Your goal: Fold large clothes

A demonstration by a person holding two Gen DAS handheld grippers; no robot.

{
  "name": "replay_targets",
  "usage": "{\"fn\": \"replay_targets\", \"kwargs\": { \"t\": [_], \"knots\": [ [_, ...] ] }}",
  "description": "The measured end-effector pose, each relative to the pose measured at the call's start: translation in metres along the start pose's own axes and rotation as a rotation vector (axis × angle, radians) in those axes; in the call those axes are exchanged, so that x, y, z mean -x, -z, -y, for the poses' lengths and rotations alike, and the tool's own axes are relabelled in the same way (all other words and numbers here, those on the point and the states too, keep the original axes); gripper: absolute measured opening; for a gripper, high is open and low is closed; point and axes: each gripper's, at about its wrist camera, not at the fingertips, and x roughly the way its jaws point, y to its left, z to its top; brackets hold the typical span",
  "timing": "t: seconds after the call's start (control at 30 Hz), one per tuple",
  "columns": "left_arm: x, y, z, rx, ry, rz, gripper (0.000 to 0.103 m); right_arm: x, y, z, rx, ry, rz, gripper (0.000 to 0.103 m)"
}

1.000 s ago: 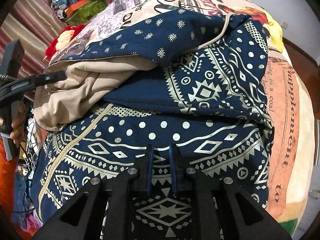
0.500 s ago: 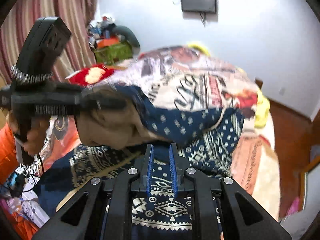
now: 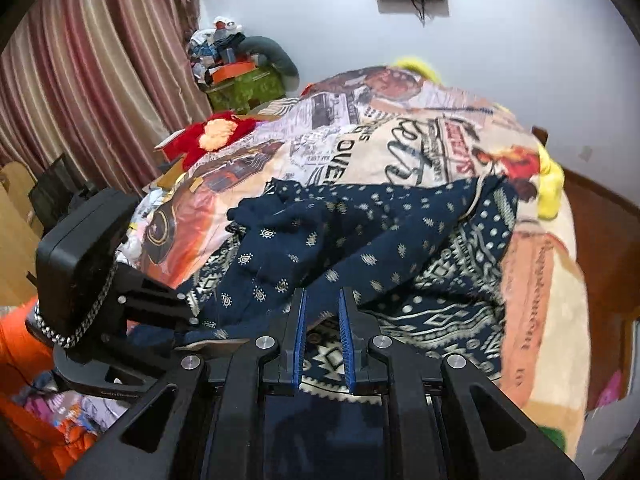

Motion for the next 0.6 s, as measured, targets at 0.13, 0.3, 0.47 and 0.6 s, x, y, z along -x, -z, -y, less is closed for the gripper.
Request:
{"fn": "replay_targets", "kwargs": {
  "t": [0.13, 0.3, 0.47, 0.6],
  "knots": [
    [0.035, 0.007, 0.000, 0.002, -0.010, 0.098, 0.051, -0.008, -0.004, -0.001, -0.061, 0.001, 0.005, 0.012],
    [0.054, -0.003, -0.019, 0.015, -0.135, 0.166, 0.058, -0.020, -0.016, 0.002, -0.126, -0.019, 0.007, 0.012],
    [0.040, -0.006, -0.073, 0.206, -0.215, 0.138, 0.058, -0.052, -0.021, -0.004, -0.139, -0.034, -0.079, 0.012],
    [0.010, 0.000, -0.112, 0.379, -0.159, 0.077, 0.058, -0.090, -0.007, 0.000, -0.127, 0.034, -0.256, 0.012]
  ]
}}
